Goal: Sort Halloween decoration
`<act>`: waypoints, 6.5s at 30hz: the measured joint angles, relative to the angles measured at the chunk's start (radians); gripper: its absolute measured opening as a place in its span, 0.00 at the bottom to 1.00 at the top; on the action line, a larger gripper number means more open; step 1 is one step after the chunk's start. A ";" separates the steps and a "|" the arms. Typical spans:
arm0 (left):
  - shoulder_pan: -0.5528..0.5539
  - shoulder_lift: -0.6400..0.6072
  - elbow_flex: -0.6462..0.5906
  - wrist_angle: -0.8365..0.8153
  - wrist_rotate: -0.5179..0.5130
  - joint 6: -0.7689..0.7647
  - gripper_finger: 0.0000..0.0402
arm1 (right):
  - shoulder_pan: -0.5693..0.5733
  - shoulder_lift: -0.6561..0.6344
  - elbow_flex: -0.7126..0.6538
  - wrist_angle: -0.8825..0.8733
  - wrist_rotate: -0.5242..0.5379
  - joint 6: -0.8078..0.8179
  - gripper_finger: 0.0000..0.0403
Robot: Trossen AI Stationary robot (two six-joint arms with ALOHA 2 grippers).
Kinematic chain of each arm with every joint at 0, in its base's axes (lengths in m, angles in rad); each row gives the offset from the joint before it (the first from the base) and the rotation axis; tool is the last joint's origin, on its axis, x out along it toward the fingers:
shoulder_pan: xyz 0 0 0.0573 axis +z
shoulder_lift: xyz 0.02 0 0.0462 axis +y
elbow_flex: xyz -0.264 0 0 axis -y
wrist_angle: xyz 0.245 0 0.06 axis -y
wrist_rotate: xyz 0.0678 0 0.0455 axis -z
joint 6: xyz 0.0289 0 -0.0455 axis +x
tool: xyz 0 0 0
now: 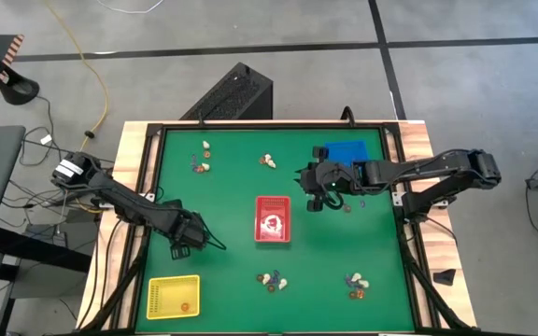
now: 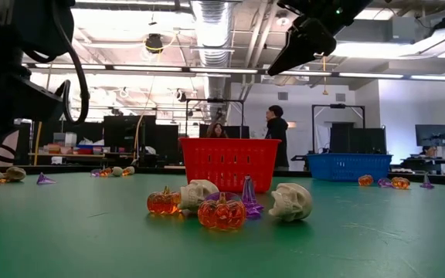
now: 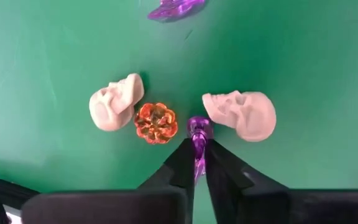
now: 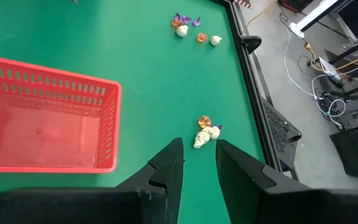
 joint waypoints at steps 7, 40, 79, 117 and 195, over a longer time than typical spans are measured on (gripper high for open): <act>0.000 -0.001 0.034 -0.028 0.021 0.027 0.01 | 0.000 0.000 0.000 -0.001 0.000 0.000 0.31; 0.317 0.221 0.203 1.064 0.004 0.792 0.00 | 0.103 0.000 0.001 -0.289 0.039 0.205 0.31; 0.718 1.044 1.328 1.048 0.218 0.777 0.00 | -0.127 -0.179 0.000 -0.612 0.476 0.639 0.31; 0.751 0.750 1.683 -0.464 -0.097 0.828 0.38 | -0.117 -0.178 0.000 -0.621 0.351 0.684 0.31; 0.090 0.052 0.003 0.122 0.061 0.182 0.36 | 0.224 0.146 0.000 0.022 0.099 0.175 0.31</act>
